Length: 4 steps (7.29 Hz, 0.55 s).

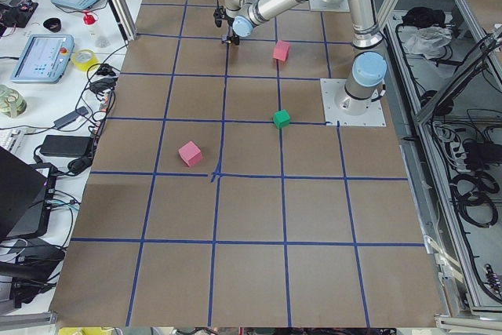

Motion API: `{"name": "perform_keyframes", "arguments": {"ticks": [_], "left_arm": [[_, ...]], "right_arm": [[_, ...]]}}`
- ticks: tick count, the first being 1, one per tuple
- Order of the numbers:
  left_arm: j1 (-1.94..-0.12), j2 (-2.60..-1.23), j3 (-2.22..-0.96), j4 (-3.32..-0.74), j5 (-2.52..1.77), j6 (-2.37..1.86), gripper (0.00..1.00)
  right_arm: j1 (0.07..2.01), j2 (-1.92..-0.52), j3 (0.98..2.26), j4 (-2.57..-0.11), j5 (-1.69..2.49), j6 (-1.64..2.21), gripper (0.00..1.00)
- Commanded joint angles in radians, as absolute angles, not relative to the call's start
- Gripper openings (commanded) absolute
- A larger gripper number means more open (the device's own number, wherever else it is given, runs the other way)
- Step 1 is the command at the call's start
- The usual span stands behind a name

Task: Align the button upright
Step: 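Lower the left gripper and grasp the button's black body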

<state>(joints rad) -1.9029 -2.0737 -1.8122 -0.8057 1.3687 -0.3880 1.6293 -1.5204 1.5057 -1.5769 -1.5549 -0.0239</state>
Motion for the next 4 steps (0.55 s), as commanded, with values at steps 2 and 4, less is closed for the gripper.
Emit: {"name": "perform_keyframes", "arguments": {"ticks": [2, 4], "left_arm": [[-1.904, -2.065, -1.806, -0.865, 1.347, -0.446, 0.00], [-1.891, -2.028, -1.757, -1.024, 1.327, -0.532, 0.00]], "right_arm": [[1.629, -1.520, 1.511, -1.582, -1.554, -0.023, 1.00], [1.629, -1.520, 1.511, -1.582, -1.555, -0.023, 1.00]]}}
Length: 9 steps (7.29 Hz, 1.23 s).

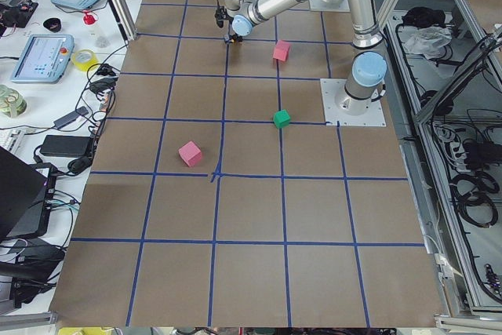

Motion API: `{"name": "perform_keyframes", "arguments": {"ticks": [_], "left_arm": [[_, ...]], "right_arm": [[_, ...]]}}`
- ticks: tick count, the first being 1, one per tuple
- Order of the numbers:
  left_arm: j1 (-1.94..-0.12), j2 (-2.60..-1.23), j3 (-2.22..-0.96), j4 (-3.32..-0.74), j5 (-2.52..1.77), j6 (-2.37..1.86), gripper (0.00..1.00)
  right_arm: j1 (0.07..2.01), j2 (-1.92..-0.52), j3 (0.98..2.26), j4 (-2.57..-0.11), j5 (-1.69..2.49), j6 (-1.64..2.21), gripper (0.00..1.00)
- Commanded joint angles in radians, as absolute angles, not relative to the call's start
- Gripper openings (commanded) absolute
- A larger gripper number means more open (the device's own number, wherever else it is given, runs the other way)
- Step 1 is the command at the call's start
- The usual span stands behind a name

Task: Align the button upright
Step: 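Lift the button with the left gripper and rotate it yellow cap up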

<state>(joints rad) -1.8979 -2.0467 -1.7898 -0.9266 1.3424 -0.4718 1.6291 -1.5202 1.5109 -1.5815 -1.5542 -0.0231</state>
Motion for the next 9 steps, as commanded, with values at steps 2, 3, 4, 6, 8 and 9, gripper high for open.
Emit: {"name": "perform_keyframes", "arguments": {"ticks": [2, 3, 4, 6, 8, 9], "left_arm": [[-1.811, -2.010, -1.706, -1.199, 1.136, -0.628, 0.00], [-1.772, -2.005, -1.715, -1.204, 1.008, -0.752, 0.00], [-1.761, -2.006, -1.726, -1.207, 0.891, -0.840, 0.00], [-1.662, -2.022, -1.764, -1.209, 0.618, -0.962, 0.00], [-1.577, -2.029, -1.892, -1.220, 0.438, -0.861, 0.00], [-1.539, -2.036, -1.945, -1.229, 0.358, -0.791, 0.00]], "right_arm": [[1.629, -1.520, 1.511, -1.580, -1.555, -0.023, 1.00], [1.629, -1.520, 1.511, -1.580, -1.555, -0.023, 1.00], [1.629, -1.520, 1.512, -1.580, -1.555, -0.023, 1.00], [1.629, -1.520, 1.513, -1.578, -1.557, -0.023, 1.00], [1.629, -1.520, 1.513, -1.578, -1.557, -0.023, 1.00], [1.629, -1.520, 1.513, -1.578, -1.557, -0.023, 1.00]]}}
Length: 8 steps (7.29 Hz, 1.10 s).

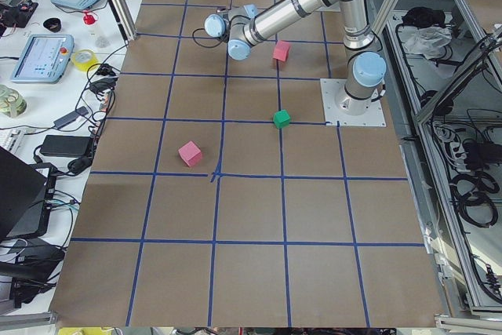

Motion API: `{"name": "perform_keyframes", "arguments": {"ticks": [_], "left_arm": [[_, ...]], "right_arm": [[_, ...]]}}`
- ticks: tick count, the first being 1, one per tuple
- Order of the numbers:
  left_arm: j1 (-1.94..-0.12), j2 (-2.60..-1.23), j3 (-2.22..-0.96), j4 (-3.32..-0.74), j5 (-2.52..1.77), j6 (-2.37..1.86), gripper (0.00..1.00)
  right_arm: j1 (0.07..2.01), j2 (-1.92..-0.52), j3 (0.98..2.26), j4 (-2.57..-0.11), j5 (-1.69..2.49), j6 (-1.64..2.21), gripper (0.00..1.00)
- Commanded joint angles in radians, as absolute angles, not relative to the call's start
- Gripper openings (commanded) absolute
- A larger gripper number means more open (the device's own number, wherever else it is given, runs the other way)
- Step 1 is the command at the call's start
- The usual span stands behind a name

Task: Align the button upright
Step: 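Lift the button with the left gripper and rotate it yellow cap up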

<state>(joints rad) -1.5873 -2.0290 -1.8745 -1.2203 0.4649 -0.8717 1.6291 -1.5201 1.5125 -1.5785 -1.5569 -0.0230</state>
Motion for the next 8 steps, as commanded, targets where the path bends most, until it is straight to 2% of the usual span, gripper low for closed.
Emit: {"name": "perform_keyframes", "arguments": {"ticks": [1, 5, 8], "left_arm": [[-1.522, -2.049, -1.974, -1.232, 0.256, -0.729, 0.00], [-1.511, -2.105, -2.000, -1.372, 0.155, -0.531, 0.00], [-1.511, -2.140, -2.000, -1.384, 0.141, -0.531, 0.00]], "right_arm": [[1.628, -1.520, 1.513, -1.577, -1.557, -0.023, 1.00], [1.628, -1.520, 1.513, -1.572, -1.557, -0.023, 1.00], [1.626, -1.520, 1.514, -1.565, -1.559, -0.023, 1.00]]}}
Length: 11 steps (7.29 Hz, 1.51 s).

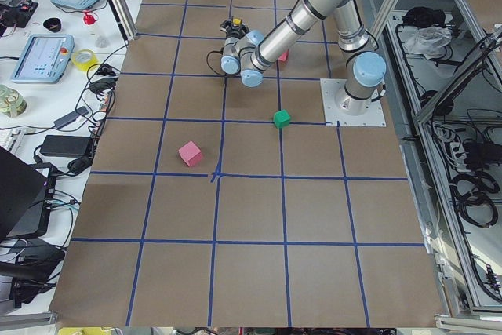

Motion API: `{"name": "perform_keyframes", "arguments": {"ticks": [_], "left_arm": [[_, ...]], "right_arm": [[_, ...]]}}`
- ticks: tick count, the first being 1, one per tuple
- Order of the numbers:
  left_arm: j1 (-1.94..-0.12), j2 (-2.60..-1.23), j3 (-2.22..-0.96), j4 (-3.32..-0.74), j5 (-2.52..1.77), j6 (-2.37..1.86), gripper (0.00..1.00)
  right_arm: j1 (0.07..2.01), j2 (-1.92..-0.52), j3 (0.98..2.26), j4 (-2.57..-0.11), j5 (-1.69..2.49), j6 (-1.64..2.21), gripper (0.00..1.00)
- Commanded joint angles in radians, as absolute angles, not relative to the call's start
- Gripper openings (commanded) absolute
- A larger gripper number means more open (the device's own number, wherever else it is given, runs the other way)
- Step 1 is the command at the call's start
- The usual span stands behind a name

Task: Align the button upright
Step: 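Lower the button upright onto the table and open the left gripper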

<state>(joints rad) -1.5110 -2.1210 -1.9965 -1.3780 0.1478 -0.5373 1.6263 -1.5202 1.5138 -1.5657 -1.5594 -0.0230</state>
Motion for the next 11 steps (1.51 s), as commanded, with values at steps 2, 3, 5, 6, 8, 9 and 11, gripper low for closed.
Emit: {"name": "perform_keyframes", "arguments": {"ticks": [2, 3, 5, 6, 8, 9, 11], "left_arm": [[-1.511, -2.154, -2.000, -1.397, 0.143, -0.537, 0.00], [-1.511, -2.157, -1.999, -1.408, 0.141, -0.538, 0.00], [-1.511, -2.158, -2.000, -1.420, 0.144, -0.537, 0.00], [-1.511, -2.160, -1.999, -1.422, 0.155, -0.535, 0.23], [-1.511, -2.160, -2.002, -1.430, 0.160, -0.534, 0.42], [-1.511, -2.160, -2.000, -1.430, 0.160, -0.532, 0.42], [-1.511, -2.154, -1.999, -1.431, 0.190, -0.537, 0.79]], "right_arm": [[1.626, -1.520, 1.514, -1.565, -1.560, -0.023, 1.00], [1.626, -1.520, 1.514, -1.565, -1.560, -0.023, 1.00], [1.626, -1.522, 1.529, -1.566, -1.559, -0.023, 1.00], [1.626, -1.522, 1.532, -1.569, -1.559, -0.023, 1.00], [1.626, -1.522, 1.532, -1.569, -1.559, -0.023, 1.00], [1.626, -1.522, 1.532, -1.571, -1.559, -0.023, 1.00], [1.626, -1.522, 1.532, -1.571, -1.559, -0.023, 1.00]]}}
